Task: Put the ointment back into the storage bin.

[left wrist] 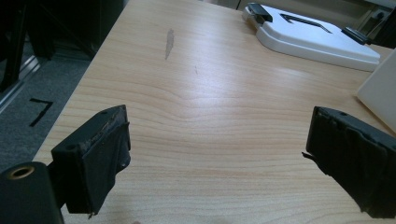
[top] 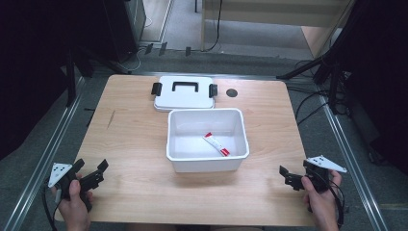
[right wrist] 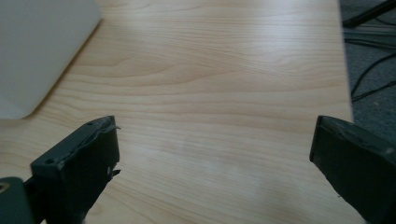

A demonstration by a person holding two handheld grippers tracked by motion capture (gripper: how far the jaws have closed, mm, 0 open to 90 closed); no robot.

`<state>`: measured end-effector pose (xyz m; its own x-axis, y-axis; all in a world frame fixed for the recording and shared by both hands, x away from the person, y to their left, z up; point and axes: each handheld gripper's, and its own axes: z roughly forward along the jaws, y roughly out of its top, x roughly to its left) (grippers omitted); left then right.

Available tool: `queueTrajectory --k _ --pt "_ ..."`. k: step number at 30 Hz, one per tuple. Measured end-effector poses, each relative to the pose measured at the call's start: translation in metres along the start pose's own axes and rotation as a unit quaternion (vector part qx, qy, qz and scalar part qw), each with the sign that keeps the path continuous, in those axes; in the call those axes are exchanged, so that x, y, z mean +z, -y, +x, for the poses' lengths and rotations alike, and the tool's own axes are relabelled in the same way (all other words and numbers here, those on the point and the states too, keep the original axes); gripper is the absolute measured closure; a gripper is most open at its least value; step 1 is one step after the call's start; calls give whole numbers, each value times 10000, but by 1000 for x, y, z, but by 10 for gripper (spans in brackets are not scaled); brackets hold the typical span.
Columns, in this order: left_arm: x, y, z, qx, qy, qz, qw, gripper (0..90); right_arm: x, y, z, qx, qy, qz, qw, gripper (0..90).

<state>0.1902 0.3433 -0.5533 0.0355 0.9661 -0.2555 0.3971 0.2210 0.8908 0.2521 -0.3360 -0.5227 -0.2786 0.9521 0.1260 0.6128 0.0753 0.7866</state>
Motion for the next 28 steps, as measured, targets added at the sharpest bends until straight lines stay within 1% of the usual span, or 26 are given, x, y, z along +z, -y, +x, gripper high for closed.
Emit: queueTrajectory --k 3,6,8,9,10,11,14,18,22,26,28 --pt "0 0 0 -14 6 -4 10000 72 -2 9 -6 73 77 -119 9999 48" --pt "0 0 1 -18 8 -6 10000 72 -6 19 -10 60 1 -203 9998 49" --pt "0 0 1 -20 7 -4 10000 72 -9 24 -11 -19 16 -259 9997 49" --pt "0 0 1 -19 6 -6 10000 72 -11 27 -11 -14 81 -296 9995 54" --pt "0 0 1 -19 6 -6 10000 72 -11 27 -11 -14 81 -296 9995 54" --pt "0 0 1 -34 11 -3 10000 72 -17 32 -13 126 113 -387 9991 70" --pt "0 0 1 -68 6 3 10000 72 -22 38 -17 159 150 -421 9989 71" --pt "0 0 2 -78 12 9 10000 72 -27 45 -23 306 175 -430 9985 75" --pt "0 0 2 -104 17 21 9999 72 -30 50 -26 395 199 -453 9980 77" --pt "1 -1 4 -216 -24 78 9997 72 -32 48 -26 529 196 -536 9970 77" --pt "1 -1 4 -233 -25 81 9997 72 -34 47 -25 521 200 -559 9969 77"
